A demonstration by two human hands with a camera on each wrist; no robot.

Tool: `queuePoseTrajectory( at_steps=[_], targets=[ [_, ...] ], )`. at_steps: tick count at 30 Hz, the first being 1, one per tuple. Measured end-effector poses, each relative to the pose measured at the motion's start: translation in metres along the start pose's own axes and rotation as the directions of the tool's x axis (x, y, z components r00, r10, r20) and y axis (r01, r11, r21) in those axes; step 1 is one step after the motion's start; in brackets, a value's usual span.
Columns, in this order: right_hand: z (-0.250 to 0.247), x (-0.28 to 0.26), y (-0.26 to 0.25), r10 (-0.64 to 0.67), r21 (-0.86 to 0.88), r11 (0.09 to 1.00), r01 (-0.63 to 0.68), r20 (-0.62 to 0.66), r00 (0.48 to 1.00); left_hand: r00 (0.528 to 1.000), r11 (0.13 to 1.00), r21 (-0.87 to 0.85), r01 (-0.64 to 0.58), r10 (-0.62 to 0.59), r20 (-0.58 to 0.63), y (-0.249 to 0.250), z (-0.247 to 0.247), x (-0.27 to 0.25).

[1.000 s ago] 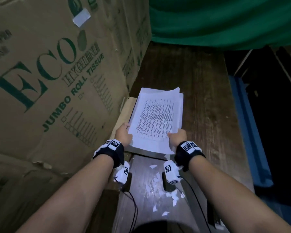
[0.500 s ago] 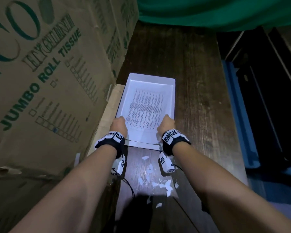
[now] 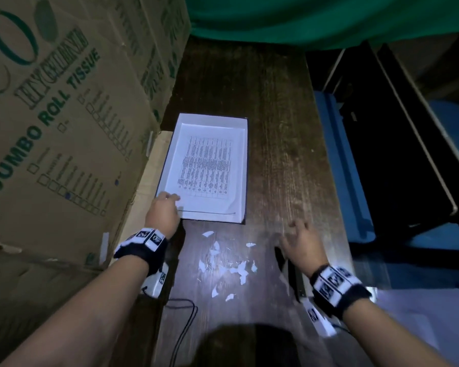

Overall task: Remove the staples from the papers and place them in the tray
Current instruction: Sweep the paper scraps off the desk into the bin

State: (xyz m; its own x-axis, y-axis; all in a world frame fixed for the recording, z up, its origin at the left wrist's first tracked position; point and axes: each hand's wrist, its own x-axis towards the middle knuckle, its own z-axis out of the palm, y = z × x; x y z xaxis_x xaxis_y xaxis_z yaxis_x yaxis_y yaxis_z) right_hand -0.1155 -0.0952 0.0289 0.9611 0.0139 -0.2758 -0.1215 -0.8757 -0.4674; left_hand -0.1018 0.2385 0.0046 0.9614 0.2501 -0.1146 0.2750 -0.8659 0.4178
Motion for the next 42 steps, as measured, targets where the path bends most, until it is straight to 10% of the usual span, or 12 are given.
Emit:
queuePoseTrajectory(
  at_steps=[8,23,30,42],
  targets=[
    [0.034,-0.057,0.053,0.165,-0.209,0.968,-0.14,0.109,0.98,0.999,0.997,-0.069,0.016,-0.014,0.032,-0.012,0.035,-0.105],
    [0.001,0.07,0.02,-0.144,-0.313,0.934,0.173,0.114,0.983,0.961,0.99,0.114,-0.086,0.052,0.271,0.016,0.078,-0.113],
    [-0.001,0.054,0.061,-0.167,-0.068,0.984,0.165,-0.032,0.985,0.931,0.969,0.157,-0.193,0.131,0.34,0.023,0.102,-0.094],
    [-0.026,-0.033,0.241,0.156,0.287,0.953,-0.099,-0.186,0.97,0.886,0.945,0.171,-0.278,0.184,0.426,0.096,0.138,-0.123]
  ],
)
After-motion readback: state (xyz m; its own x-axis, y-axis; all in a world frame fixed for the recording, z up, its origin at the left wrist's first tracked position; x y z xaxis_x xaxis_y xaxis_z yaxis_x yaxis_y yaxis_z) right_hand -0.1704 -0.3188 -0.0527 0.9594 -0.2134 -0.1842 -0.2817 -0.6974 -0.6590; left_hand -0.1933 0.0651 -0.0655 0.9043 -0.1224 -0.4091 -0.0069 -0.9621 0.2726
